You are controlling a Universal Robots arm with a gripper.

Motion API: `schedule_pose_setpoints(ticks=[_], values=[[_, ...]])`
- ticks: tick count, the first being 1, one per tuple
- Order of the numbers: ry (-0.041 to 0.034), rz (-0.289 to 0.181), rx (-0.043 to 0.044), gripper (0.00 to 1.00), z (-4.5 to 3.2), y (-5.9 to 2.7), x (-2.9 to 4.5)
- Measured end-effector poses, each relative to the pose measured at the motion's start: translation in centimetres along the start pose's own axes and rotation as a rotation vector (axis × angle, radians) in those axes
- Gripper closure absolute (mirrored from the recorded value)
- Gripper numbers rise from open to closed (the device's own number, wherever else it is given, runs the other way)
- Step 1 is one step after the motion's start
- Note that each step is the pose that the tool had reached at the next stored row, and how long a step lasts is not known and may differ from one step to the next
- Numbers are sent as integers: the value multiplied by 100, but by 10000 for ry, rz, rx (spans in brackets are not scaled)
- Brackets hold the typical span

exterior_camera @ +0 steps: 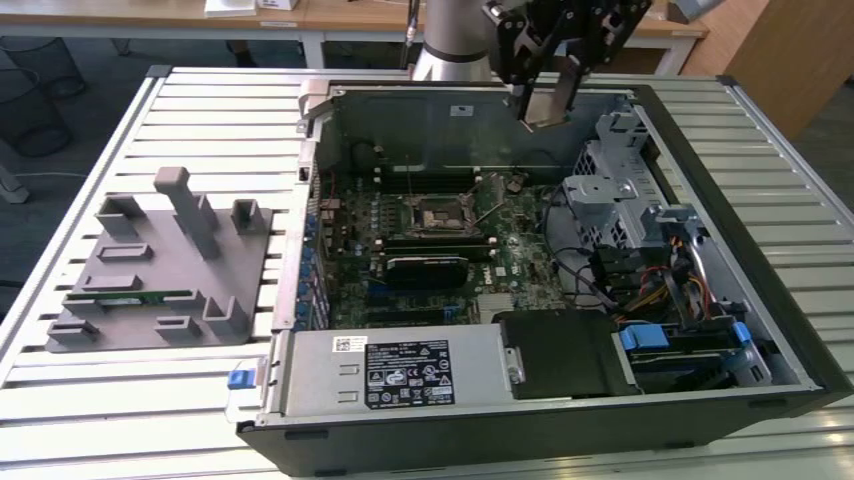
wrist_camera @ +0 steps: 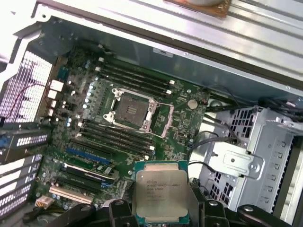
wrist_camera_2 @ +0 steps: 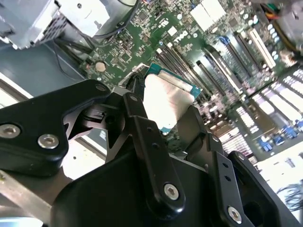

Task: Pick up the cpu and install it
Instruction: 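Place the cpu into insertion slot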

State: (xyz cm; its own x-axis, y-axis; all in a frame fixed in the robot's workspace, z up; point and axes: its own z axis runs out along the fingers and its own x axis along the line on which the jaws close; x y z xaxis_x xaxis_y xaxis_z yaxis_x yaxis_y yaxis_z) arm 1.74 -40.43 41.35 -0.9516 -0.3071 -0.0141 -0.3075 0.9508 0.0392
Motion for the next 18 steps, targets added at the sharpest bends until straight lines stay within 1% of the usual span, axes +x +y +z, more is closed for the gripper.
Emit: schedule_pose_setpoints(ticks=[18], values=[[128,-3271,-47,47,174,-7,2]])
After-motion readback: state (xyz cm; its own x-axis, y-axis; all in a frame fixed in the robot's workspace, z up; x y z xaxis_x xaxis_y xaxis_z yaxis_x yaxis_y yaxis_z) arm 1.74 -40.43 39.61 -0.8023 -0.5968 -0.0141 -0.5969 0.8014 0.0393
